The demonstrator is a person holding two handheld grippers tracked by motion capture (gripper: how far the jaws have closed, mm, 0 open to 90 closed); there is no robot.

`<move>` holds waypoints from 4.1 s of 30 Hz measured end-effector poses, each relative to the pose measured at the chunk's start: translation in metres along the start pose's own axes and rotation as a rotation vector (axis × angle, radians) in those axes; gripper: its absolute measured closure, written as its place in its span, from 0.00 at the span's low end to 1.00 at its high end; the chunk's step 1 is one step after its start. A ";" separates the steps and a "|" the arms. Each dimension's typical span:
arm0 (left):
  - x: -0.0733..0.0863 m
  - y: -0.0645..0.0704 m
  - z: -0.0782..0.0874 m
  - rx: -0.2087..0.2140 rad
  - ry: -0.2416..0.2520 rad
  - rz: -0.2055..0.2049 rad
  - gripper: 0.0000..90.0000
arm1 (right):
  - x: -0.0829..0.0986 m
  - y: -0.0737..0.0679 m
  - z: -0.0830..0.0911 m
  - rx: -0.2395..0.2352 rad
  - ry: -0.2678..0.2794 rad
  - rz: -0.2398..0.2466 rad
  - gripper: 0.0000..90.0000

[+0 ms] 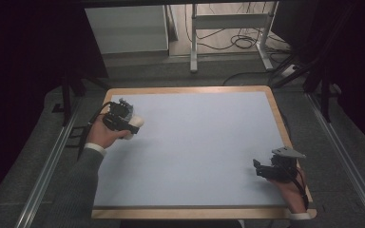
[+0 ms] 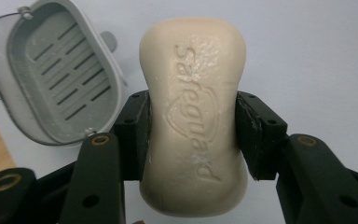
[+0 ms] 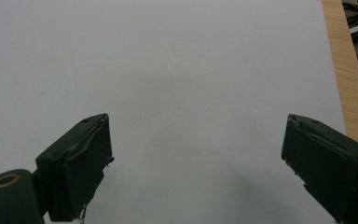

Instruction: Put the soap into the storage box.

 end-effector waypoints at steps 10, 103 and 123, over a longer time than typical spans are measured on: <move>-0.007 -0.015 0.001 -0.006 0.008 0.052 0.55 | 0.001 0.001 -0.001 0.001 -0.005 -0.003 0.09; 0.080 0.053 -0.033 0.104 0.344 -0.073 0.37 | 0.003 0.000 0.008 0.025 0.018 0.003 0.09; 0.124 0.047 -0.065 0.103 0.308 0.013 0.34 | 0.004 -0.002 0.005 0.028 0.006 0.009 0.09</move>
Point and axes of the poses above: each handheld gripper's, and its own axes: z roughly backward along the jaws, x roughly out of its underside, y roughly to its right, the point moved 3 cm from there along -z, roughly forward along the jaws, and after that the axes turned 14 degrees about -y, right-handed, at the moved point
